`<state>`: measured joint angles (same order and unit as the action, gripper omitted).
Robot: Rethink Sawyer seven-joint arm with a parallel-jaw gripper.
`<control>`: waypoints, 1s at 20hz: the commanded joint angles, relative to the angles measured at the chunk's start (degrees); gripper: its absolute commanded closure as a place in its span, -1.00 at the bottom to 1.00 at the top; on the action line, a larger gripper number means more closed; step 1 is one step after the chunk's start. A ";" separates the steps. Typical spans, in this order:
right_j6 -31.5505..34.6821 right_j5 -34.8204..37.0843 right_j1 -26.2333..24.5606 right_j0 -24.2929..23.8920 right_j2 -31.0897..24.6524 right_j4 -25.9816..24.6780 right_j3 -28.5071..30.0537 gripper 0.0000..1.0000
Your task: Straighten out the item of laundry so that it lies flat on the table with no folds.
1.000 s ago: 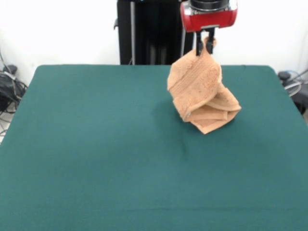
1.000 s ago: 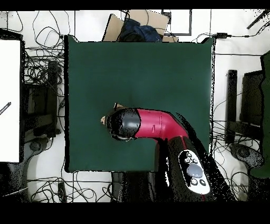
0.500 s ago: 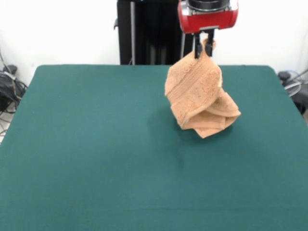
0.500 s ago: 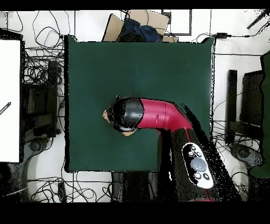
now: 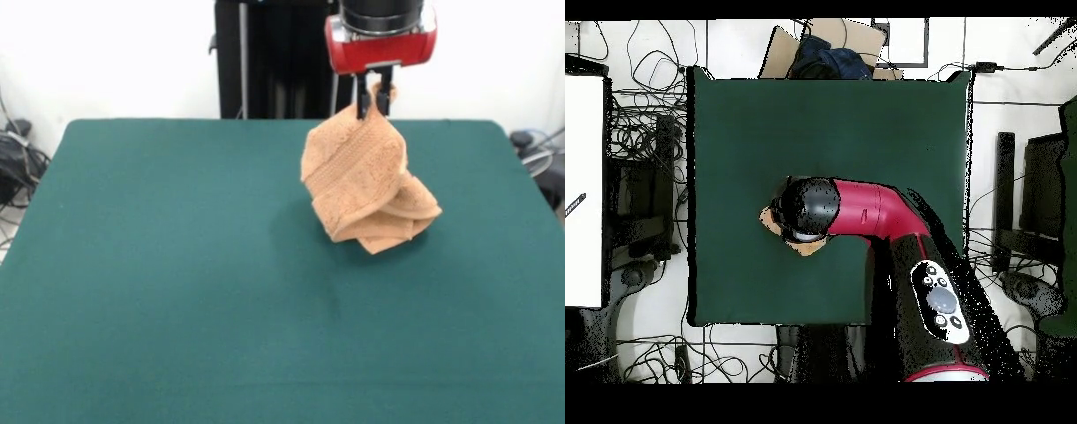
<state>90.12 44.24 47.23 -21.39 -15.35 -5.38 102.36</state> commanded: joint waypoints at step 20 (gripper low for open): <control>-1.59 -3.16 0.21 -0.36 -3.90 -3.40 1.81 -1.00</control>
<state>90.12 44.23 47.22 -21.45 -15.45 -5.38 102.36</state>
